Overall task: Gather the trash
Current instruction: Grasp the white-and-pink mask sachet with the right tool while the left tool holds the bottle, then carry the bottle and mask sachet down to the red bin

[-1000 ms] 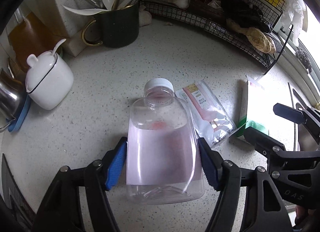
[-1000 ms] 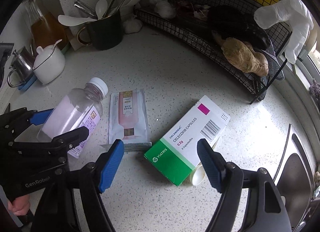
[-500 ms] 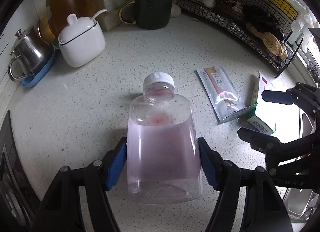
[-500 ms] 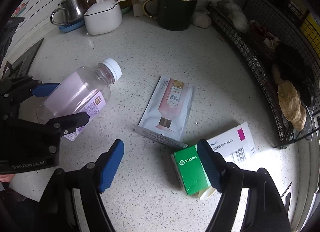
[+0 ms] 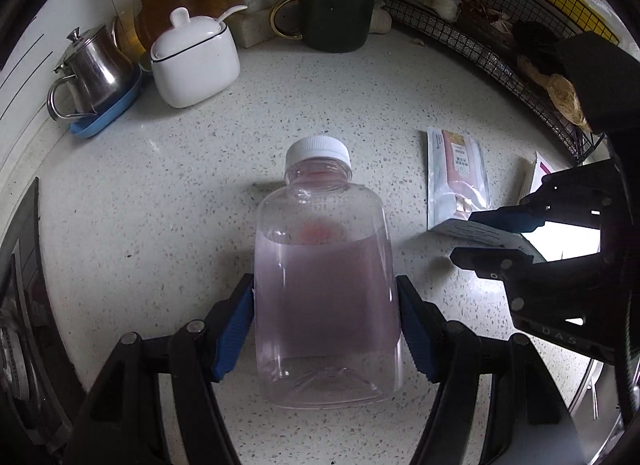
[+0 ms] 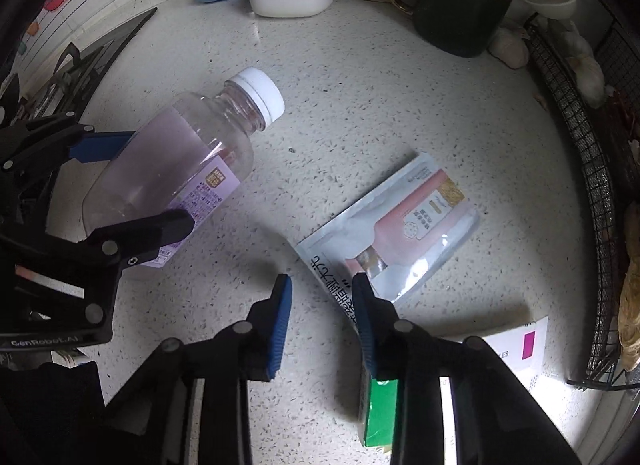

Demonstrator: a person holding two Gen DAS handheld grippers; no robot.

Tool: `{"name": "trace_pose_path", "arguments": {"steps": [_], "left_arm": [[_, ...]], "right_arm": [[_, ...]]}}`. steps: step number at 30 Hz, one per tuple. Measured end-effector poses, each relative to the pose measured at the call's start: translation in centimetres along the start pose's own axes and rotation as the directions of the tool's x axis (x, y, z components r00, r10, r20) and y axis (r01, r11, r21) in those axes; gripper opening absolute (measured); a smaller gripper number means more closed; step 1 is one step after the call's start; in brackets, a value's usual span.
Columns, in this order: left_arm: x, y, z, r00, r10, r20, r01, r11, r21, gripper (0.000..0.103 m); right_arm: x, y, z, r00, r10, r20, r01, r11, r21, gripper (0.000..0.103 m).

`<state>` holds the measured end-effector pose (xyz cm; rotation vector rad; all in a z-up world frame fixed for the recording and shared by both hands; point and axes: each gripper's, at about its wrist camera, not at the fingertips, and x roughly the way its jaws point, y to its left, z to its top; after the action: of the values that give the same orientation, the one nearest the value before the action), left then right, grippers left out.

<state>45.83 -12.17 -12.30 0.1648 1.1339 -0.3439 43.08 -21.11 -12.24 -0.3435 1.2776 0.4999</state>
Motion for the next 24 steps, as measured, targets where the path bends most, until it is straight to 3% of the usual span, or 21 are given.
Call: {"name": "trace_pose_path", "arguments": {"steps": [4, 12, 17, 24], "left_arm": [[-0.7, 0.8, -1.0, 1.000, 0.004, 0.001, -0.004, 1.000, -0.030, 0.066], [-3.0, 3.6, -4.9, 1.000, 0.009, 0.013, -0.008, 0.995, -0.103, 0.066], [-5.0, 5.3, -8.3, 1.000, -0.007, 0.012, 0.008, 0.987, -0.159, 0.066], [-7.3, 6.0, -12.8, 1.000, -0.013, 0.024, 0.016, 0.990, -0.139, 0.066]], "right_arm": [[0.2, 1.7, 0.2, 1.000, 0.004, 0.021, -0.002, 0.999, -0.054, 0.002], [-1.2, 7.2, 0.2, 0.997, 0.007, 0.083, 0.003, 0.994, -0.111, 0.001], [-2.4, 10.8, -1.0, 0.994, 0.043, 0.100, -0.034, 0.995, -0.090, 0.000], [-3.2, 14.7, -4.3, 0.989, 0.075, 0.127, -0.074, 0.997, -0.015, 0.000]]}}
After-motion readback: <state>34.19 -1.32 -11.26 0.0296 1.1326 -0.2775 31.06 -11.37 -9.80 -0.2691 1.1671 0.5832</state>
